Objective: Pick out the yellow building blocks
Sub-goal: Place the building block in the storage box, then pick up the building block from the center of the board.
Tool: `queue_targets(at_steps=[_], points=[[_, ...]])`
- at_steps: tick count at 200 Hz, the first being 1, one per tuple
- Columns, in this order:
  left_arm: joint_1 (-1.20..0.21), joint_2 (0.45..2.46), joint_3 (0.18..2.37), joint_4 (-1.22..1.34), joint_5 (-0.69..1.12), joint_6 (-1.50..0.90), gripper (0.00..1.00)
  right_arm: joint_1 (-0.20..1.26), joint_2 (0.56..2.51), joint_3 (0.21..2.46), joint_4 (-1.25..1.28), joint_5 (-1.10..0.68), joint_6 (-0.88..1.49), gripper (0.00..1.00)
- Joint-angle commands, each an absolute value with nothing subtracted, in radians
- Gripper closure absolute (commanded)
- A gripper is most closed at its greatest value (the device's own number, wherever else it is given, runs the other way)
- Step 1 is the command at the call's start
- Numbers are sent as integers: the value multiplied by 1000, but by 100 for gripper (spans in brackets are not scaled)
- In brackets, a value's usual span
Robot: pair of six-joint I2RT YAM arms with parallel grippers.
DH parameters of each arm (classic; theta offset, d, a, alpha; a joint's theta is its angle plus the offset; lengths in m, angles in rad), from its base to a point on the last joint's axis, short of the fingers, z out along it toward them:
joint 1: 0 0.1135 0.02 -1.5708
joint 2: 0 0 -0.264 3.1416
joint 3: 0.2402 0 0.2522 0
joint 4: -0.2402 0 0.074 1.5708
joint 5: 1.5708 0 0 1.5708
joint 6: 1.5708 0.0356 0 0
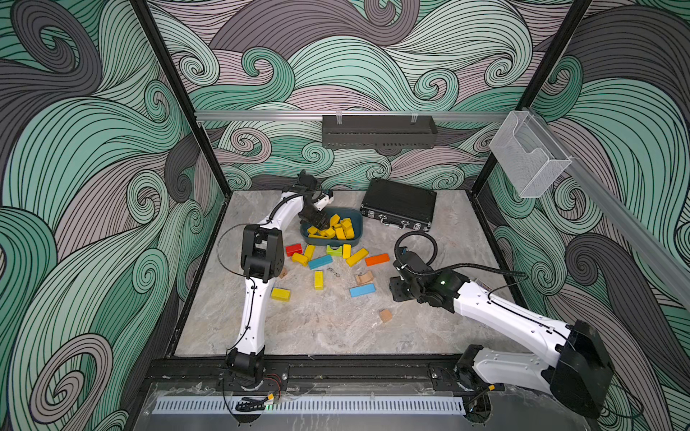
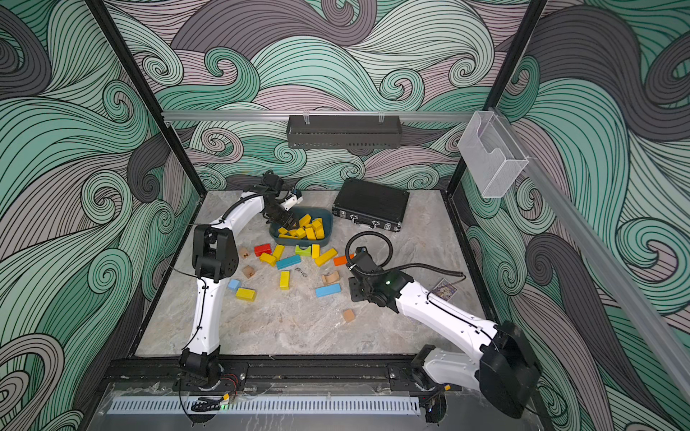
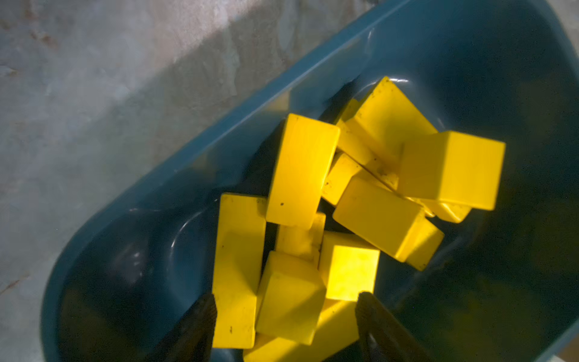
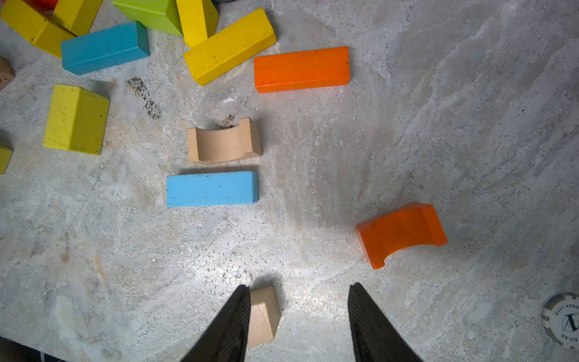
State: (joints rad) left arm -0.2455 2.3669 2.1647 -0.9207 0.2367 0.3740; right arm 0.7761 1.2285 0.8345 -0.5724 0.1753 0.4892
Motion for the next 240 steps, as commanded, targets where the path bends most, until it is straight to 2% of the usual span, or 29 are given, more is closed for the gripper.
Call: queue_targets(at_steps=[1,30,58,81,89,112,166,240], points=[[-254,2180,2189,-1002,249,344,25,785,1274,893,-511,175,464,47],[-253,2009,2139,-1120,265,293,25,785,1421,994,-471,151,404,47],[-253,1768,1926,-1118,257,298,24,785,1610,1127,-440,151,343,47],[-248,1544,1690,-1035,234,297,19,785,1775,1262,-437,158,311,47],[-248,1473,1612,-1013,220,307,14,781,1834,1308,-438,157,308,47],[-244,1320,1492,-1013,186,325,9,775,1965,1434,-446,146,307,47],[-239,1219,1382,-1039,164,344,9,748,2147,1635,-480,142,311,46],[-237,1204,1318,-1020,175,318,8,729,2206,1704,-519,151,322,46]])
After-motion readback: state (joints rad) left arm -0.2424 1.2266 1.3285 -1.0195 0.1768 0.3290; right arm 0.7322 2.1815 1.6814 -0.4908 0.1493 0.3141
